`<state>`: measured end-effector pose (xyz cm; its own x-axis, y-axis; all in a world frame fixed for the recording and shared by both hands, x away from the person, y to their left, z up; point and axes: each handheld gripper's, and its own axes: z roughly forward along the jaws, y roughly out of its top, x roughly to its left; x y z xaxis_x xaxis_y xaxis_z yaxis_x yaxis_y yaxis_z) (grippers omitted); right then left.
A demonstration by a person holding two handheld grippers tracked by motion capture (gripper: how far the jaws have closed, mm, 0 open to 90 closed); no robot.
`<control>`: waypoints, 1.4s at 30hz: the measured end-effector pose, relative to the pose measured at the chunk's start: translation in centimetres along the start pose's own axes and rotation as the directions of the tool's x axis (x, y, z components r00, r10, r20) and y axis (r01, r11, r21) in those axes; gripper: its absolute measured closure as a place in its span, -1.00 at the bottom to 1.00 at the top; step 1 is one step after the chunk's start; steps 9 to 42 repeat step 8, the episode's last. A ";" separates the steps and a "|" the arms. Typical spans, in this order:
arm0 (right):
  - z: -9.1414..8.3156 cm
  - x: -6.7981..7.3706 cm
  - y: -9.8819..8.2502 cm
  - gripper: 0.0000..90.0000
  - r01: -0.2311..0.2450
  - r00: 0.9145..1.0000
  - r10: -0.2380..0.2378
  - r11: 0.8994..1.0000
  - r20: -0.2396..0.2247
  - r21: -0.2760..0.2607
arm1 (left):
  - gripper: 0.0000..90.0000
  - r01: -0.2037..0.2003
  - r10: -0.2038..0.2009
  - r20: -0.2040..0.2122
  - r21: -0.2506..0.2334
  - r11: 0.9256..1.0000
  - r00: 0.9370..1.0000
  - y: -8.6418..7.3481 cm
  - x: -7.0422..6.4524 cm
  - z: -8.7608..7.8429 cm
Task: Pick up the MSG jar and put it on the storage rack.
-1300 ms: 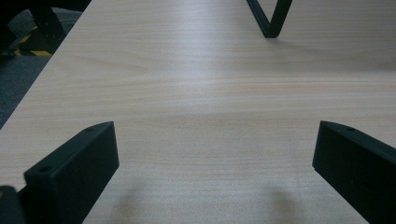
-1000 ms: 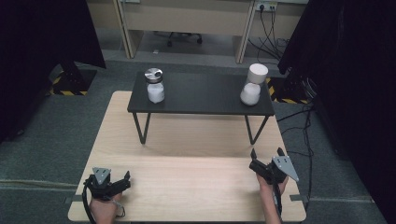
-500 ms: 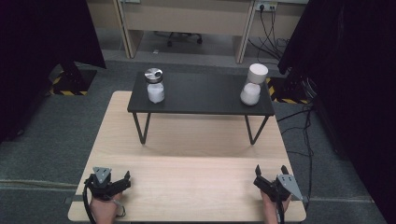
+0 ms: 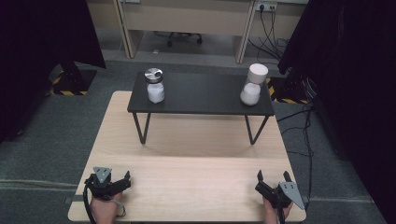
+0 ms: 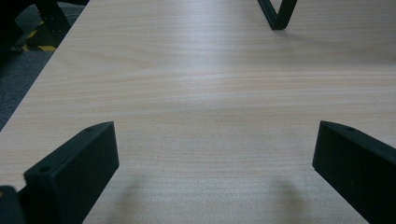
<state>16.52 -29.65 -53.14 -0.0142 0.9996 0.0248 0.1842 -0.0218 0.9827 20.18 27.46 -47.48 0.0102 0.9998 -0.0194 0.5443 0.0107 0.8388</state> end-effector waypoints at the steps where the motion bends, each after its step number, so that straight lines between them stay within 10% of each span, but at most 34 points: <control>1: 0.0 0.2 0.1 -0.99 0.023 1.000 -0.023 1.000 0.001 0.006 | -1.00 0.001 -0.001 0.000 -0.001 1.000 1.000 0.0 0.0 0.0; 42: -0.2 0.5 -0.1 -0.99 0.037 0.999 -0.037 0.999 0.008 -0.001 | -1.00 -0.002 0.002 -0.002 0.002 1.000 1.000 0.0 -0.1 0.0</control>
